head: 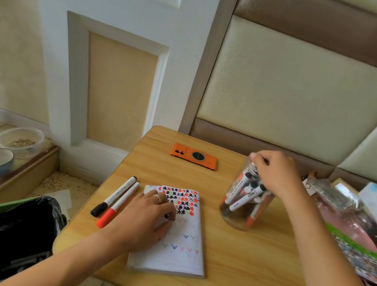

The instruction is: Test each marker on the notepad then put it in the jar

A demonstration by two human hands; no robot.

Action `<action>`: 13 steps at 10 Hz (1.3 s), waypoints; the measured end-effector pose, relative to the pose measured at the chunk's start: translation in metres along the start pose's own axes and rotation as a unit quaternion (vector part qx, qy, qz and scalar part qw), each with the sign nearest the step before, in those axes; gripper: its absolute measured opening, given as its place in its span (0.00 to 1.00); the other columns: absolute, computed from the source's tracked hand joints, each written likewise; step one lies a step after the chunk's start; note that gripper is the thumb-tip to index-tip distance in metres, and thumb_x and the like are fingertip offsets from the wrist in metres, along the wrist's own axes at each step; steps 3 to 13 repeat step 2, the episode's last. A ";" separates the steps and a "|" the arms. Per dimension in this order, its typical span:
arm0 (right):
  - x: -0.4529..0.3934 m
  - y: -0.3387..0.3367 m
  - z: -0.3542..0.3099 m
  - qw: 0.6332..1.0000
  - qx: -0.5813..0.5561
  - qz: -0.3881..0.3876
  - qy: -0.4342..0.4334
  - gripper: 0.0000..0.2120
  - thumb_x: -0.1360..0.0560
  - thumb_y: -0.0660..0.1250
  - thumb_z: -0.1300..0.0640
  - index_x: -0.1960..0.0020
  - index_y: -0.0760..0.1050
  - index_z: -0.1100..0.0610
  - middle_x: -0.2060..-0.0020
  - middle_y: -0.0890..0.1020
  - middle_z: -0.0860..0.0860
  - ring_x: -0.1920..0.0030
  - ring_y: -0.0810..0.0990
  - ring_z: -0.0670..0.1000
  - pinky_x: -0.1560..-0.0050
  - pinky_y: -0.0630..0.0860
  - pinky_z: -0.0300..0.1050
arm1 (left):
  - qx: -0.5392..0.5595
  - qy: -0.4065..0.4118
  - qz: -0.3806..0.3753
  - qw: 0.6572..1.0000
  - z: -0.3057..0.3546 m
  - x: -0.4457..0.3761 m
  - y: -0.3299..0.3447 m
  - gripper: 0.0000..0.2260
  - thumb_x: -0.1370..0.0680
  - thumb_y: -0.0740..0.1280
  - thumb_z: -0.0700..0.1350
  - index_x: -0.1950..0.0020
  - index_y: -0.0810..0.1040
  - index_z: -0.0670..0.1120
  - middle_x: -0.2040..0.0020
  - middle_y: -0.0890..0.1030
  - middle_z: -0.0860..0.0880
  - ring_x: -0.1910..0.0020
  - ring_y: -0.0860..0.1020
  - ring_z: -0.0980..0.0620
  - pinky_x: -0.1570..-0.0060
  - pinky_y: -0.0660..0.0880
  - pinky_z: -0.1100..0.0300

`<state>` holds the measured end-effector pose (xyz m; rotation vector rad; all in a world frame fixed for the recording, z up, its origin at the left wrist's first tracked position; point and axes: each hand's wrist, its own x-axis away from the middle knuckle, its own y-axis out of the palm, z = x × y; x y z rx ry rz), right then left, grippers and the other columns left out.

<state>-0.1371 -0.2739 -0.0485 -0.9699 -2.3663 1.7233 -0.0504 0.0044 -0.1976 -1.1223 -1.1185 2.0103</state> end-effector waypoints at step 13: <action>-0.002 0.000 -0.003 1.000 0.012 0.004 0.009 0.22 0.16 0.60 0.48 0.62 0.79 0.57 0.67 0.81 0.56 0.57 0.79 0.56 0.65 0.67 0.44 | -0.011 0.007 0.001 1.000 0.003 -0.001 -0.004 0.08 0.19 0.62 0.55 0.43 0.78 0.58 0.45 0.76 0.57 0.44 0.72 0.55 0.46 0.69 0.59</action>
